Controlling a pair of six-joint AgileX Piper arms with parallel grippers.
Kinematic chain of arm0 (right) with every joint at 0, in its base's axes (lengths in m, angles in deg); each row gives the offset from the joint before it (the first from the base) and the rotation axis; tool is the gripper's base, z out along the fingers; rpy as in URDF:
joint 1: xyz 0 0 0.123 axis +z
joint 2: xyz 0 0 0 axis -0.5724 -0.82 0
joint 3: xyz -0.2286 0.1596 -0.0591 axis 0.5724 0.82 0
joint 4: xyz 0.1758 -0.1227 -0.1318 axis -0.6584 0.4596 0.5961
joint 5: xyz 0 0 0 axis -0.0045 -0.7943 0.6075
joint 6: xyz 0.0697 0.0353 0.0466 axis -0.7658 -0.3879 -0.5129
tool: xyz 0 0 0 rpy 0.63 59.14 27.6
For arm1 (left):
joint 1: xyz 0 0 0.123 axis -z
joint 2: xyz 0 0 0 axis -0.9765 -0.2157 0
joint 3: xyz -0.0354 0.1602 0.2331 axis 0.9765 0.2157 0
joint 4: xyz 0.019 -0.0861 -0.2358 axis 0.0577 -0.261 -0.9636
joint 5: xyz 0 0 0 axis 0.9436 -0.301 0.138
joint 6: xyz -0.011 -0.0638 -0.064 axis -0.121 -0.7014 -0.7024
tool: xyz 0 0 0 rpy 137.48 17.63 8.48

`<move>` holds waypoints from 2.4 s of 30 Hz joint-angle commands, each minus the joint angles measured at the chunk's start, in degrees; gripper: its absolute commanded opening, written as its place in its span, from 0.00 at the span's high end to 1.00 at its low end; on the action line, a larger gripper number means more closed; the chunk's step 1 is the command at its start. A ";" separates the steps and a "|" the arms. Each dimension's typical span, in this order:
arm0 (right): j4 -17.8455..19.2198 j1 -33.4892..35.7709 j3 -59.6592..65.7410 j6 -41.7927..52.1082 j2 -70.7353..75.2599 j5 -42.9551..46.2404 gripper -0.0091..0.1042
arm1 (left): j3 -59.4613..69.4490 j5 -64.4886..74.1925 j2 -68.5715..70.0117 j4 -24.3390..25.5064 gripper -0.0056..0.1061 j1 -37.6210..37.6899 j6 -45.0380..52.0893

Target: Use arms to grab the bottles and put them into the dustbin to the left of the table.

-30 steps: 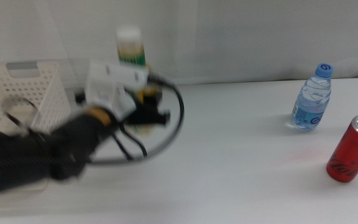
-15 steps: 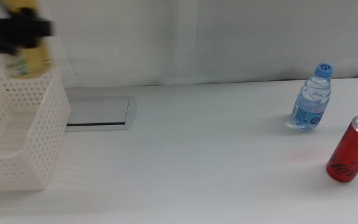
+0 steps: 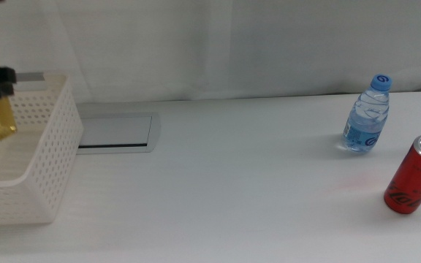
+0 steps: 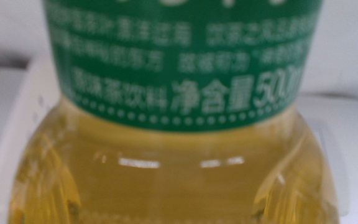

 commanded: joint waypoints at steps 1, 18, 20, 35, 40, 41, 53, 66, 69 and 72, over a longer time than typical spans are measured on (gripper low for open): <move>0.08 -0.34 2.25 0.24 0.13 0.47 0.01 | -1.07 -2.75 -1.80 -0.65 0.98 0.10 -0.52; 0.08 -0.34 2.25 0.24 0.13 0.33 0.01 | -1.07 -4.71 -13.90 -0.62 0.98 0.10 0.04; 0.08 -0.34 2.25 0.24 0.13 0.33 0.01 | -1.07 -5.13 -14.13 -0.62 0.98 0.10 -0.11; 0.08 -0.34 2.25 0.24 0.13 0.53 0.01 | -1.07 -5.03 -15.69 -0.62 0.53 0.10 -2.46; 0.08 -0.34 2.25 0.24 0.13 0.53 0.01 | -1.07 -5.14 -15.69 -0.86 0.23 0.10 -2.46; 0.08 -0.34 2.25 0.24 0.13 0.53 0.01 | -1.07 -5.14 -15.59 -1.01 0.21 0.10 -2.46; 0.08 -0.34 2.25 0.24 0.13 0.52 0.01 | -1.07 -4.67 -5.12 -9.77 0.21 1.05 6.06; 0.08 -0.34 2.25 0.24 0.13 0.92 0.01 | -1.07 -0.57 9.74 -9.69 0.21 19.46 9.08; 0.08 -0.34 2.25 0.24 0.13 1.05 0.01 | -0.96 0.84 12.40 -6.35 0.21 24.94 9.08; -0.83 -0.34 2.01 0.24 0.13 1.05 0.01 | 1.07 0.73 15.09 -4.02 0.21 30.50 9.08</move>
